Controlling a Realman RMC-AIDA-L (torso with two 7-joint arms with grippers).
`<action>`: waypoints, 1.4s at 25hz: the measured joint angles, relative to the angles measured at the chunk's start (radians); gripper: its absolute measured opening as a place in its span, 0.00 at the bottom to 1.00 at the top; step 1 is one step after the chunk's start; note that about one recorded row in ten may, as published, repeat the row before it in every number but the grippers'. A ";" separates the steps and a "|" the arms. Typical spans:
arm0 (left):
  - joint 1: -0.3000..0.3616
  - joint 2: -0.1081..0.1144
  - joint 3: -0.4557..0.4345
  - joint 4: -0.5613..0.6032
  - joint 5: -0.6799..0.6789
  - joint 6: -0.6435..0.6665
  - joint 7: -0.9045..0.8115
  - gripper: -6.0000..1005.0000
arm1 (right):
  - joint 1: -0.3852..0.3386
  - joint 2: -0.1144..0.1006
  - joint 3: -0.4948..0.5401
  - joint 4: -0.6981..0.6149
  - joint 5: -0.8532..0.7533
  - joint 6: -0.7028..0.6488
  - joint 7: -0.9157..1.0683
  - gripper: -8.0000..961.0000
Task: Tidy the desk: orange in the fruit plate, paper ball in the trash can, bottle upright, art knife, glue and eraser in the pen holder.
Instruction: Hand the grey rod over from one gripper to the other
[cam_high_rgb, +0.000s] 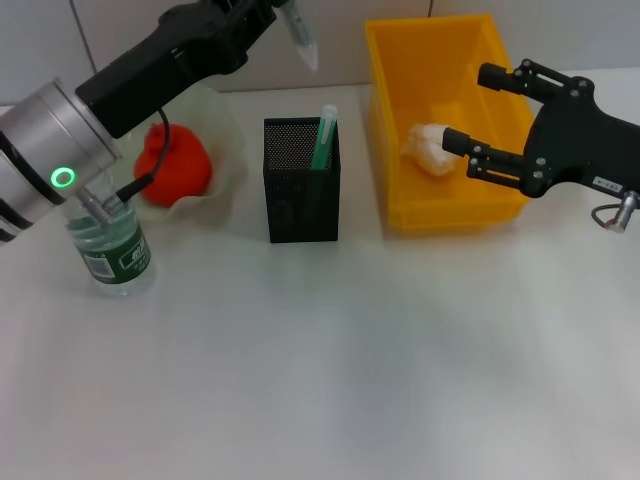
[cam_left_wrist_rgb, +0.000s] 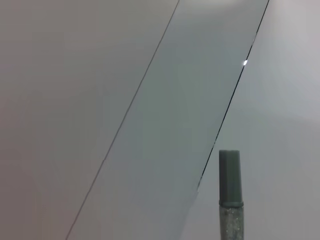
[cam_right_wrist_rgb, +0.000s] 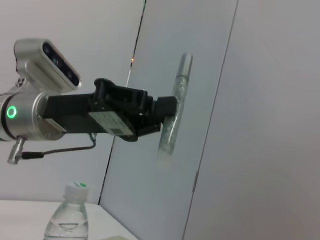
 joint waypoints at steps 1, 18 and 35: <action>0.000 0.000 0.000 0.000 0.000 0.000 0.000 0.15 | 0.000 0.000 0.000 0.000 0.000 0.000 0.000 0.79; -0.057 0.000 0.173 -0.086 -0.273 0.016 0.102 0.15 | 0.034 0.002 -0.003 0.091 0.097 -0.047 -0.111 0.79; -0.058 -0.001 0.400 -0.156 -0.653 0.020 0.237 0.15 | 0.043 0.002 -0.040 0.120 0.171 -0.079 -0.152 0.79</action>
